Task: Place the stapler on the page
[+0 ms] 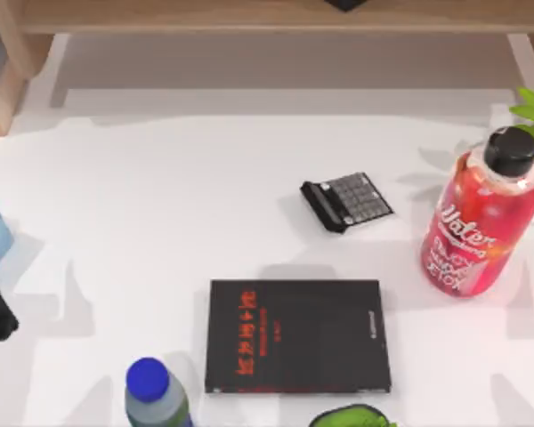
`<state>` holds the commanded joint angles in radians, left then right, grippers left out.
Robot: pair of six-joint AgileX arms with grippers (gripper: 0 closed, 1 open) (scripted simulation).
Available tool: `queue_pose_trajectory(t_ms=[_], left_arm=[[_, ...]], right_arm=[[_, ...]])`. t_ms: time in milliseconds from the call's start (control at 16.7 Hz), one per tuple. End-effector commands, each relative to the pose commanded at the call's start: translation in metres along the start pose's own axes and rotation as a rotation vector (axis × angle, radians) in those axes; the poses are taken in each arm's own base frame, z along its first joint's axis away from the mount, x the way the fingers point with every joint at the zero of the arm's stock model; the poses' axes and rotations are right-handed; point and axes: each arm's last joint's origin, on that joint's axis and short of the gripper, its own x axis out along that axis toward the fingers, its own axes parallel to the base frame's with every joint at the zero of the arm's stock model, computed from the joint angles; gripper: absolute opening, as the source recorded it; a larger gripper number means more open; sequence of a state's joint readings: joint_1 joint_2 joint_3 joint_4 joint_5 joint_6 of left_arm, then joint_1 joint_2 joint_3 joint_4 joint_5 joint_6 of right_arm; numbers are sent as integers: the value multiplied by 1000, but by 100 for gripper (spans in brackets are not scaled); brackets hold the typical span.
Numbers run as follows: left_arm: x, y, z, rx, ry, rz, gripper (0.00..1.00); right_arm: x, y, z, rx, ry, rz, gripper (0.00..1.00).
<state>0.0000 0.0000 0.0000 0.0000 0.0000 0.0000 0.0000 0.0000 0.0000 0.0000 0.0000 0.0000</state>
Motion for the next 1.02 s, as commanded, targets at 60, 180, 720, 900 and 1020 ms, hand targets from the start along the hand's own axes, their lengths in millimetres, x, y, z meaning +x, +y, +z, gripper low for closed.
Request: queue_pose_trajectory(t_ms=[60,180,720,900,1020], left_arm=[[0,0,0,0,0,0,100],[0,0,0,0,0,0,100],[0,0,0,0,0,0,100],[0,0,0,0,0,0,100],[0,0,0,0,0,0,100]], right_arm=[[0,0,0,0,0,0,100],[0,0,2,-2,5,-1,100],[27,-8,99,-103,278,-39,100],[64,-16,144,-150,434,-48,100],[98,-24,169,-179,547,-48,100]])
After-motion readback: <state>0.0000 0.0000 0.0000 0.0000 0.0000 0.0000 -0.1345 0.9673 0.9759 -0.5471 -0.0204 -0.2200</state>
